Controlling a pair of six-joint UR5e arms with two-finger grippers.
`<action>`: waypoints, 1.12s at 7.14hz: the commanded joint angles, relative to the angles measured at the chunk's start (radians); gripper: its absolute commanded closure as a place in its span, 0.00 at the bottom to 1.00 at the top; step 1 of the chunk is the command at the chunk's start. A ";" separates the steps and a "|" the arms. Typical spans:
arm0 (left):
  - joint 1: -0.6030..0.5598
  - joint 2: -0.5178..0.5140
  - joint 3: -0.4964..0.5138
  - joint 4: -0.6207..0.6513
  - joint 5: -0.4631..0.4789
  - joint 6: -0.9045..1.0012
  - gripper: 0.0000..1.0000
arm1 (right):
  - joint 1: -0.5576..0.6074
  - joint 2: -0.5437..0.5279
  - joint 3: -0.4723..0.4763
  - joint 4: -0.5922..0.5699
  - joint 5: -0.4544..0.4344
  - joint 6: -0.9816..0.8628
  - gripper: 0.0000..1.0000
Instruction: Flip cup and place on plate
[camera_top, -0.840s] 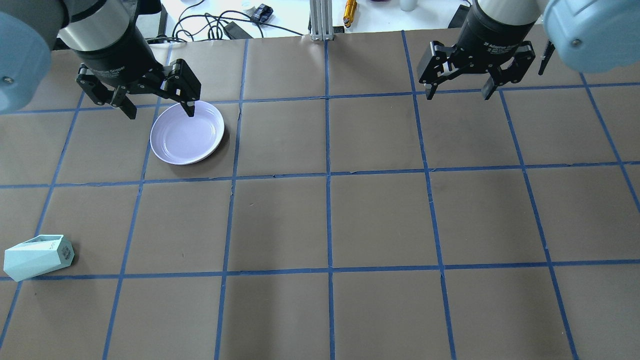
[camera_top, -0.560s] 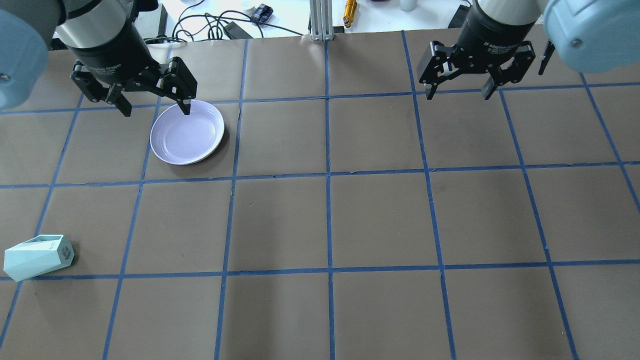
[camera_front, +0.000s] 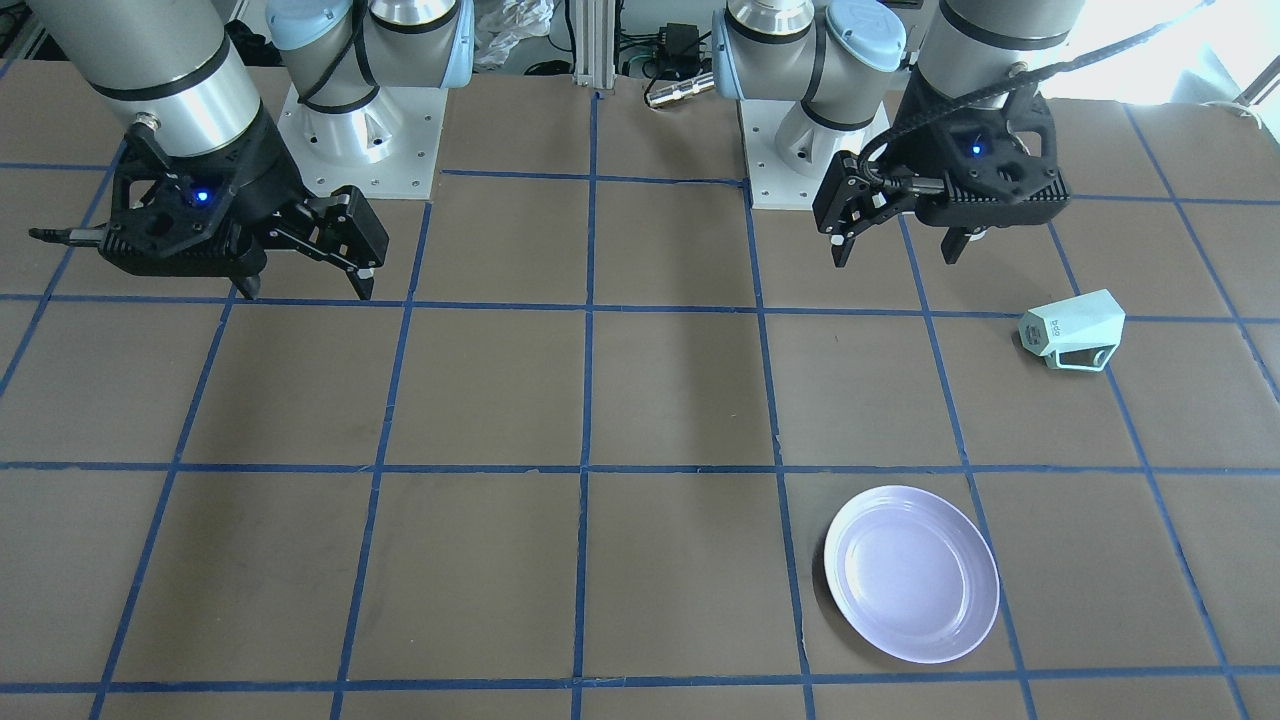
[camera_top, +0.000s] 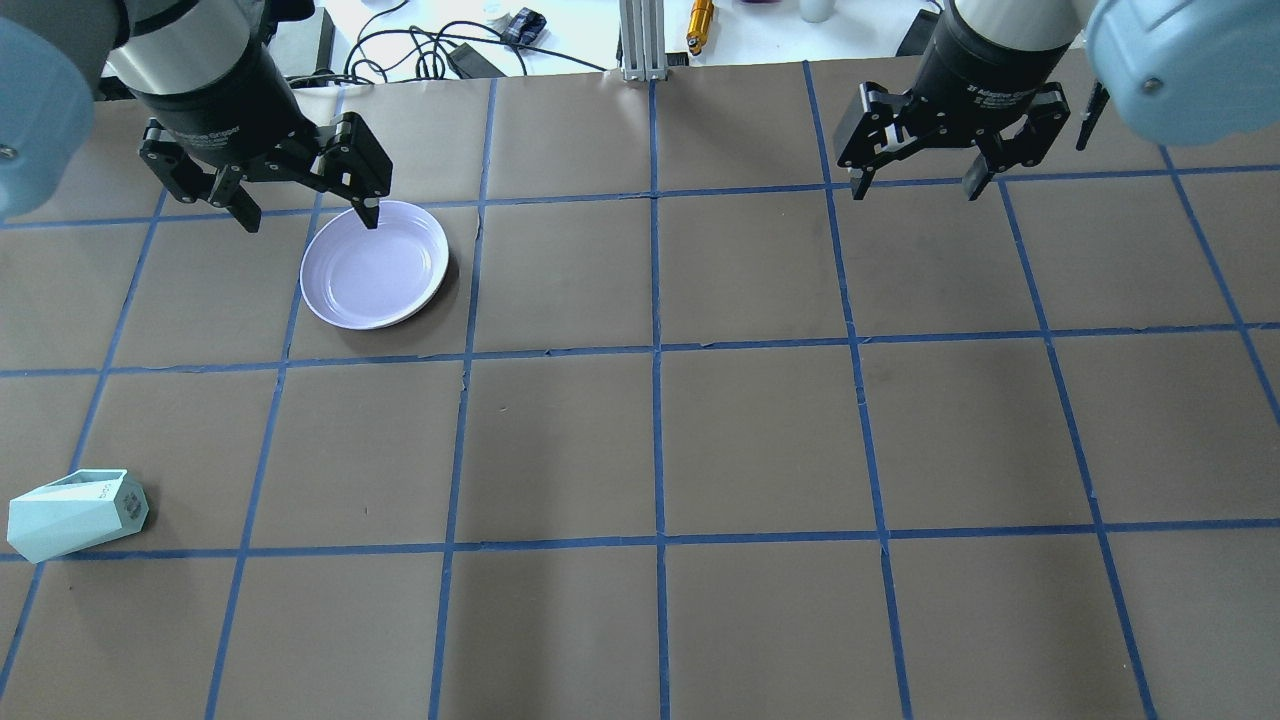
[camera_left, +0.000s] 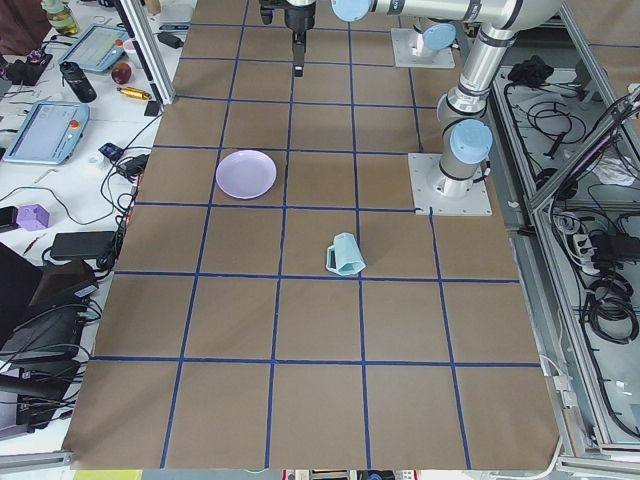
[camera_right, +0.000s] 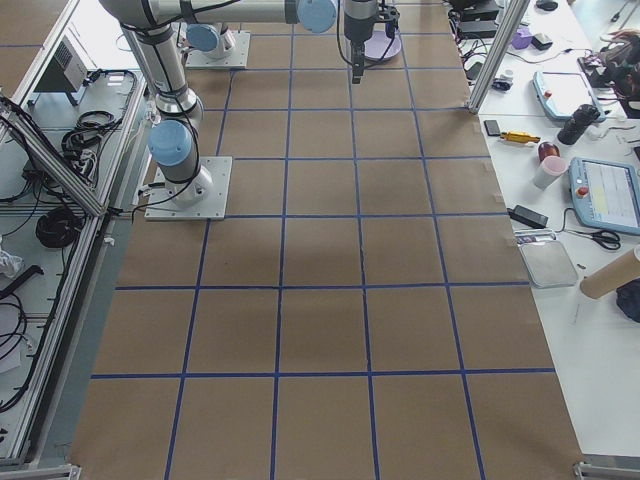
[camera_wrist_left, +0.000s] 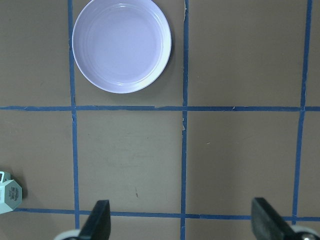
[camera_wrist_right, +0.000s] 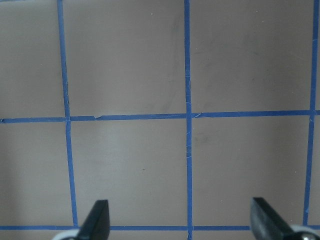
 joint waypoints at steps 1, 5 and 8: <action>0.000 0.001 0.000 -0.002 -0.002 0.000 0.00 | 0.000 -0.001 0.000 0.000 -0.001 0.000 0.00; 0.003 0.007 -0.001 -0.005 -0.001 0.000 0.00 | 0.000 0.000 0.000 0.001 -0.001 0.000 0.00; 0.163 0.018 0.000 -0.096 -0.007 0.128 0.00 | 0.000 -0.001 0.000 0.000 -0.001 0.000 0.00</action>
